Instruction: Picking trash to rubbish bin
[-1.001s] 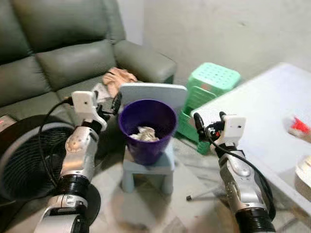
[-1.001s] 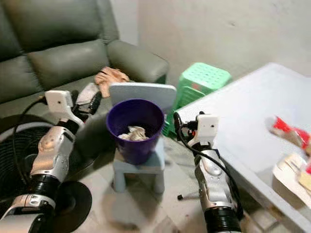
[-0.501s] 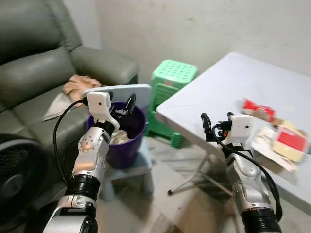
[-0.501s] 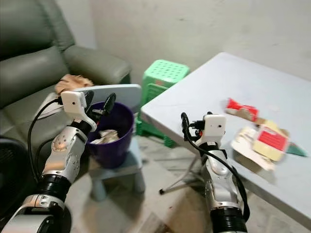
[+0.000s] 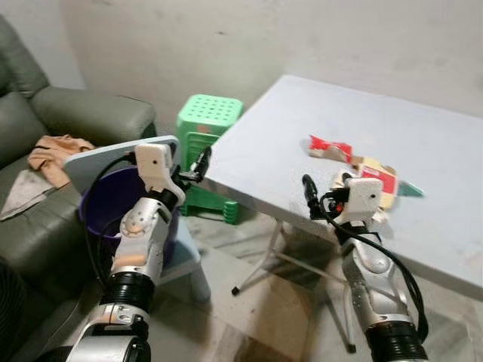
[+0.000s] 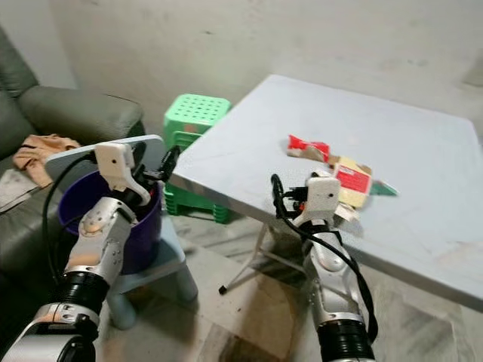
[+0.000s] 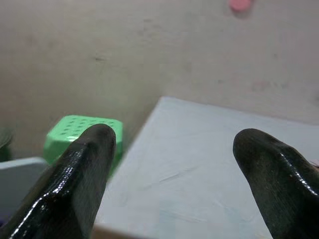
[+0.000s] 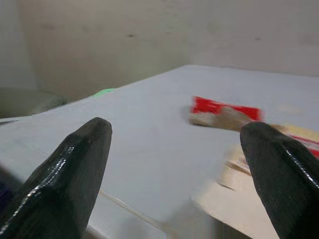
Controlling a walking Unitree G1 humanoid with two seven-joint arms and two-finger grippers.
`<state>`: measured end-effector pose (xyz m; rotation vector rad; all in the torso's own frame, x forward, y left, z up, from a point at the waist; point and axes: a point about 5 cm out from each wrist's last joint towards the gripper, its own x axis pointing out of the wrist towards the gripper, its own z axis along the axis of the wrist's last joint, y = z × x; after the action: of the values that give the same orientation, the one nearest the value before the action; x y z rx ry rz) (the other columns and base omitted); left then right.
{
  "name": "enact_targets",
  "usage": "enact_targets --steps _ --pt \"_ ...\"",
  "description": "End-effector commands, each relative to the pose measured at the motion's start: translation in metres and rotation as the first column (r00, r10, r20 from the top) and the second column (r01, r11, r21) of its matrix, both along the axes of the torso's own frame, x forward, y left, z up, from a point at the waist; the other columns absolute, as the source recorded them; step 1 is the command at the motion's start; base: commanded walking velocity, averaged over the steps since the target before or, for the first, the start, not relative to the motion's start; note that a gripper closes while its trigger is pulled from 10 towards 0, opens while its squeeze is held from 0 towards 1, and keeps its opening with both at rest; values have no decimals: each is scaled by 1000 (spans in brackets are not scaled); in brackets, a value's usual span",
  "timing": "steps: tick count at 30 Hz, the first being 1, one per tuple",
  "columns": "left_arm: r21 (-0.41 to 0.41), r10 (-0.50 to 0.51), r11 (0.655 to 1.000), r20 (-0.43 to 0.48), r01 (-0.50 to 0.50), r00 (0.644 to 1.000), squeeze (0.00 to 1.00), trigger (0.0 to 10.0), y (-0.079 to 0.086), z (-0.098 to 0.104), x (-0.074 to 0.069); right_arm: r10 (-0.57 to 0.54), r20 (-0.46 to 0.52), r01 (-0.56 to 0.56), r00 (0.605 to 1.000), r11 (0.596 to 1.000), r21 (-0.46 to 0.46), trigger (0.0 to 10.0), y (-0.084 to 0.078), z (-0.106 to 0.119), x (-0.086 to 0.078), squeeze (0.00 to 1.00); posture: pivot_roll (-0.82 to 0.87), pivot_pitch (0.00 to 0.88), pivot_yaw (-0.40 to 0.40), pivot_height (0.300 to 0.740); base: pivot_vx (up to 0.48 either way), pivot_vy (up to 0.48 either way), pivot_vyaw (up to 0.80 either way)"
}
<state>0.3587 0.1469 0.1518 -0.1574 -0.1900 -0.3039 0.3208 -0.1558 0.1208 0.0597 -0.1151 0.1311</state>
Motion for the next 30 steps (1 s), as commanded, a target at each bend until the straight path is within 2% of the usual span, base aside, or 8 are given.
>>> enact_targets --steps 1,7,14,20,22,24,27,30 --pt "16 -39 999 1 39 999 0 10000 -11 1 -1 -21 11 21 1000 1000 -10 10000 -7 4 1 0 11 0 -13 715 0 0 -638" --pt "31 -88 996 -12 88 996 0 10000 -22 -5 -5 -23 13 23 1000 1000 -9 10000 -7 4 0 0 14 7 -17 715 0 0 -597" --pt "48 -123 991 -23 124 992 0 10000 -34 -11 -12 -15 20 15 1000 1000 9 10000 -7 5 -1 0 15 19 -21 715 0 0 0" --pt "44 -138 989 -40 140 990 0 10000 -38 -15 -15 -21 -7 21 1000 1000 -4 10000 -7 1 -2 0 15 24 -22 715 0 0 -535" --pt "45 -136 989 -41 138 990 0 10000 -38 -15 -16 -21 -7 21 1000 1000 -4 10000 -7 1 -2 0 15 26 -22 715 0 0 -638" --pt "23 -59 998 -49 61 997 0 10000 -34 -17 -15 -23 -7 23 1000 1000 -9 10000 -8 1 -2 0 16 23 -21 715 0 0 -634" --pt "19 -29 999 -45 30 999 0 10000 -33 -17 -15 -14 5 15 1000 1000 -16 10000 -7 2 -2 0 19 21 -21 715 0 0 -631" --pt "103 -17 994 -54 22 998 0 10000 -37 -22 -17 10 29 -10 1000 1000 -17 10000 -4 5 -4 0 21 19 -20 715 0 0 0"
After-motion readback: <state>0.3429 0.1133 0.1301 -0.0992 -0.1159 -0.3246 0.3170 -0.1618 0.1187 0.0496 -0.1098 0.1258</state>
